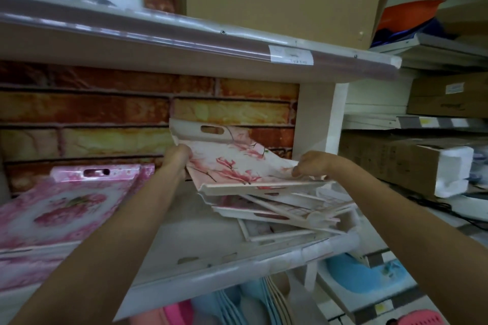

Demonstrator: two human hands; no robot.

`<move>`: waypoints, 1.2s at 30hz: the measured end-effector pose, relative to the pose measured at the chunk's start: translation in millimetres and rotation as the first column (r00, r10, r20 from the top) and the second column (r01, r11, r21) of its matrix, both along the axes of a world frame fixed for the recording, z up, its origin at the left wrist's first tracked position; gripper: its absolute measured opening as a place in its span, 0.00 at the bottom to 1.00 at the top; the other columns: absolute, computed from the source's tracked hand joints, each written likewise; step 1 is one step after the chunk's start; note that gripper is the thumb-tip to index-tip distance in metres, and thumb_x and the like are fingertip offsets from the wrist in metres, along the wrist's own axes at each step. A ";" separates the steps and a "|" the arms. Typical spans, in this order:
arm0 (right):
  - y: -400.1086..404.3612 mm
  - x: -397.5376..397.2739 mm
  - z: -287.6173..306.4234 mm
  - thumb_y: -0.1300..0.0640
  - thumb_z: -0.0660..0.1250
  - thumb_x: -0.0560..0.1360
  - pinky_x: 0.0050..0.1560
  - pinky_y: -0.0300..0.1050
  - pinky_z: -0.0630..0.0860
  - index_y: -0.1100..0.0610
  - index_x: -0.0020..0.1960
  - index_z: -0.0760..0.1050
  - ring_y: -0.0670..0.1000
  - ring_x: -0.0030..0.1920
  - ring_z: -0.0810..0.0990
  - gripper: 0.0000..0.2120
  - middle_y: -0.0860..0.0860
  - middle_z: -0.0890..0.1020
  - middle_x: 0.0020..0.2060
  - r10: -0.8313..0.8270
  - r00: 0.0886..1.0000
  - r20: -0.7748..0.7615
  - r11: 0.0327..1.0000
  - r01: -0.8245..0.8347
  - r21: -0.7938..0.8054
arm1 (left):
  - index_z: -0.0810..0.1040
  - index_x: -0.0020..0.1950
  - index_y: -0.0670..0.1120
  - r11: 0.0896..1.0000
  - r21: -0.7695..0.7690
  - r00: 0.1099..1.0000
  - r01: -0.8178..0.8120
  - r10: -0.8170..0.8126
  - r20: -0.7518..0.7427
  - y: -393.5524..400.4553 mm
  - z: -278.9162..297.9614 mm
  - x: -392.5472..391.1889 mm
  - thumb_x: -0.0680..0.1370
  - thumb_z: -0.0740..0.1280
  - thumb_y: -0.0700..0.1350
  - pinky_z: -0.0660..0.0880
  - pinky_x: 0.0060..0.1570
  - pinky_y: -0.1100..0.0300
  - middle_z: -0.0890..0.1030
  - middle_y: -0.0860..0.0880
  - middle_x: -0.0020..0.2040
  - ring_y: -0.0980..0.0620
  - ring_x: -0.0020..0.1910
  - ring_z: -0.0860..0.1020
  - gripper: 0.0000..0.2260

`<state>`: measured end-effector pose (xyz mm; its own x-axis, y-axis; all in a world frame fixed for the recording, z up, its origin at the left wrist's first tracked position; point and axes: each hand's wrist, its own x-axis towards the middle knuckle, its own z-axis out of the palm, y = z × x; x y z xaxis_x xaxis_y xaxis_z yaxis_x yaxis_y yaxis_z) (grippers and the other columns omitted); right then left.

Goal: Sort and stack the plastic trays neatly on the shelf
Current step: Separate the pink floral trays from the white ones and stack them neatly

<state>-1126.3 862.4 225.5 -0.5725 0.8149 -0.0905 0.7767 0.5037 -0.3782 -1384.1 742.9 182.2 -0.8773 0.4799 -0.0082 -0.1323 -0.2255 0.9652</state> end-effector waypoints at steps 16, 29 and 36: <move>-87.0 -53.5 -25.2 0.49 0.73 0.55 0.47 0.45 0.75 0.62 0.62 0.73 0.57 0.48 0.79 0.37 0.56 0.80 0.46 0.200 0.943 -0.265 0.934 -0.265 -0.238 | 0.77 0.45 0.34 0.981 -0.112 0.987 -0.162 0.159 -0.029 -192.4 -38.9 -4.1 0.71 0.57 0.29 0.77 0.41 0.55 0.81 0.38 0.42 0.42 0.43 0.78 0.10; -236.8 -112.7 -35.6 0.59 0.69 0.73 0.28 0.39 0.64 0.57 0.34 0.68 0.48 0.29 0.68 0.13 0.52 0.71 0.31 0.402 0.904 -0.148 0.900 -0.419 -0.119 | 0.75 0.18 0.40 0.907 -0.297 0.954 -0.299 0.285 -0.091 -382.6 -35.8 -24.9 0.74 0.57 0.30 0.70 0.33 0.57 0.75 0.45 0.21 0.45 0.30 0.71 0.24; -350.3 -155.1 -51.1 0.58 0.69 0.73 0.22 0.35 0.60 0.57 0.31 0.66 0.48 0.23 0.65 0.16 0.51 0.68 0.24 0.545 0.833 -0.095 0.827 -0.553 -0.105 | 0.69 0.30 0.39 0.768 -0.440 0.885 -0.466 0.418 -0.208 -518.2 -29.9 -29.3 0.74 0.59 0.31 0.67 0.29 0.59 0.70 0.43 0.30 0.48 0.29 0.68 0.12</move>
<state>-1281.4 512.2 174.4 -0.9294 0.3488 -0.1205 0.3602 0.7868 -0.5012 -1413.3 224.7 152.4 -0.9993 -0.0020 -0.0361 -0.0355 0.2407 0.9699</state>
